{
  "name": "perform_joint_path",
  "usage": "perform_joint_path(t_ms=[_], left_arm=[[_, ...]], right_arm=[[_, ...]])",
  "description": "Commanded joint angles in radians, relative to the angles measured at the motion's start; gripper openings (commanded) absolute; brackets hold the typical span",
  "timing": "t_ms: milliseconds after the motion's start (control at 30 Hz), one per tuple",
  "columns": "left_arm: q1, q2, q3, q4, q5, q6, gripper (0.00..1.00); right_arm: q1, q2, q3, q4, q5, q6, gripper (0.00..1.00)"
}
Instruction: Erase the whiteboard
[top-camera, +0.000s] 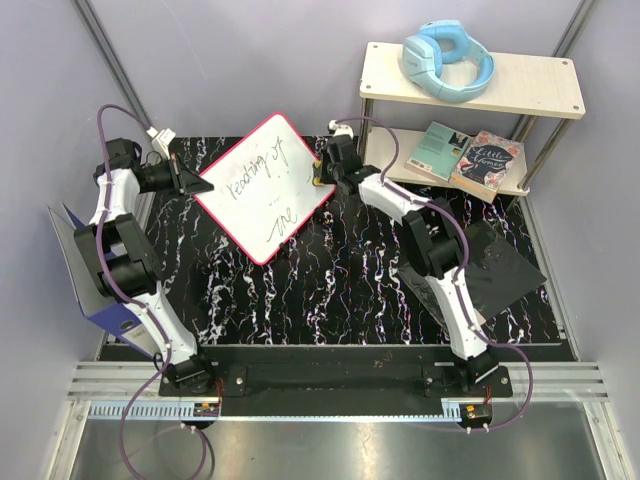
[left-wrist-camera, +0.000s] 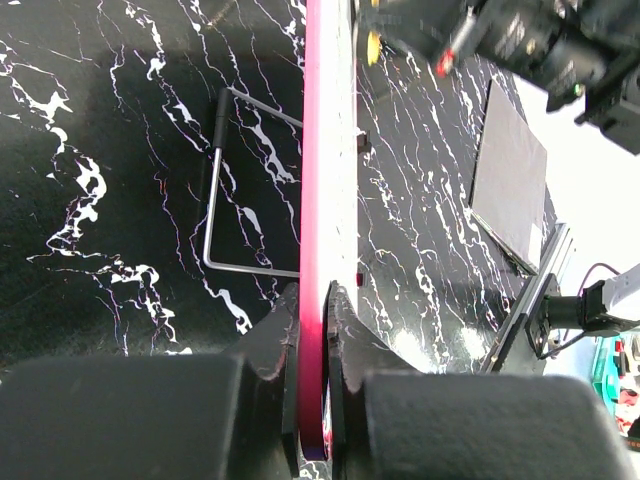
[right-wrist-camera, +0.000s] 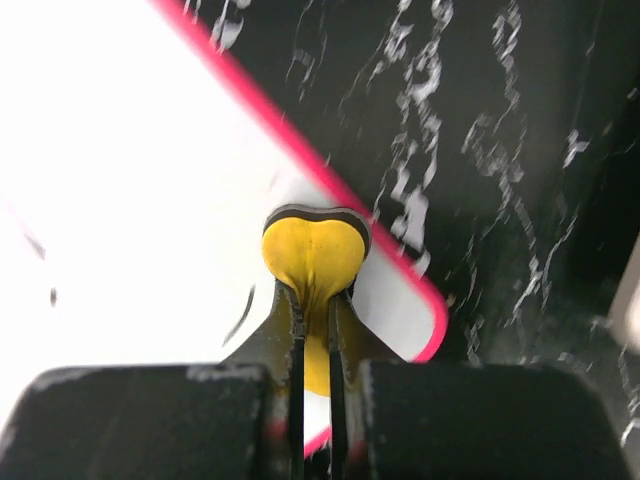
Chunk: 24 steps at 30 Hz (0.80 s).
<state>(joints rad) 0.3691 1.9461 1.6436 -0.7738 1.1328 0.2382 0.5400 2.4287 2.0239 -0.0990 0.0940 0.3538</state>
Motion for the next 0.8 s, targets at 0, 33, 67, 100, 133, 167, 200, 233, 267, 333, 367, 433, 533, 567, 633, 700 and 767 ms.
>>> perform_joint_path(t_ms=[0, 33, 67, 100, 133, 167, 200, 233, 267, 333, 367, 433, 533, 567, 633, 700, 767], left_arm=[[-0.006, -0.007, 0.019, 0.093, -0.235, 0.190, 0.00], [-0.007, -0.004, 0.021, 0.093, -0.231, 0.187, 0.00], [-0.007, -0.004, 0.021, 0.093, -0.226, 0.184, 0.00], [-0.007, -0.006, 0.021, 0.093, -0.220, 0.181, 0.00], [-0.006, -0.004, 0.021, 0.093, -0.217, 0.176, 0.00], [-0.006, -0.004, 0.022, 0.093, -0.214, 0.173, 0.00], [-0.009, -0.004, 0.022, 0.093, -0.209, 0.174, 0.00], [-0.007, -0.004, 0.019, 0.093, -0.209, 0.174, 0.00], [-0.009, -0.006, 0.018, 0.093, -0.209, 0.173, 0.00], [-0.009, -0.009, 0.018, 0.093, -0.214, 0.174, 0.00], [-0.009, -0.009, 0.016, 0.093, -0.215, 0.177, 0.00], [-0.009, -0.009, 0.018, 0.091, -0.215, 0.174, 0.00], [-0.009, -0.006, 0.021, 0.091, -0.212, 0.168, 0.00], [-0.009, -0.004, 0.021, 0.091, -0.212, 0.167, 0.00], [-0.009, -0.003, 0.022, 0.091, -0.208, 0.162, 0.00], [-0.009, -0.004, 0.021, 0.093, -0.206, 0.161, 0.00], [-0.009, -0.006, 0.019, 0.091, -0.206, 0.161, 0.00]], right_arm=[[0.112, -0.080, -0.152, 0.033, -0.111, -0.033, 0.00], [0.124, -0.089, -0.162, 0.035, -0.112, -0.036, 0.00], [0.133, -0.091, -0.180, 0.035, -0.115, -0.038, 0.00], [0.155, -0.091, -0.186, 0.048, -0.129, -0.039, 0.00], [0.164, -0.083, -0.191, 0.048, -0.134, -0.044, 0.00], [0.175, -0.077, -0.185, 0.048, -0.140, -0.045, 0.00], [0.190, -0.069, -0.179, 0.044, -0.160, -0.050, 0.00], [0.211, -0.050, -0.151, 0.038, -0.169, -0.055, 0.00], [0.225, -0.042, -0.139, 0.032, -0.192, -0.058, 0.00], [0.261, -0.022, -0.104, 0.028, -0.211, -0.056, 0.00], [0.271, -0.014, -0.090, 0.022, -0.235, -0.053, 0.00], [0.310, 0.007, -0.044, 0.012, -0.234, -0.052, 0.00], [0.347, 0.035, 0.021, -0.017, -0.192, -0.065, 0.00], [0.363, 0.044, 0.038, -0.037, -0.151, -0.065, 0.00], [0.367, 0.064, 0.088, -0.048, -0.131, -0.070, 0.00], [0.367, 0.078, 0.122, -0.064, -0.097, -0.078, 0.00], [0.368, 0.089, 0.183, -0.077, -0.099, -0.094, 0.00]])
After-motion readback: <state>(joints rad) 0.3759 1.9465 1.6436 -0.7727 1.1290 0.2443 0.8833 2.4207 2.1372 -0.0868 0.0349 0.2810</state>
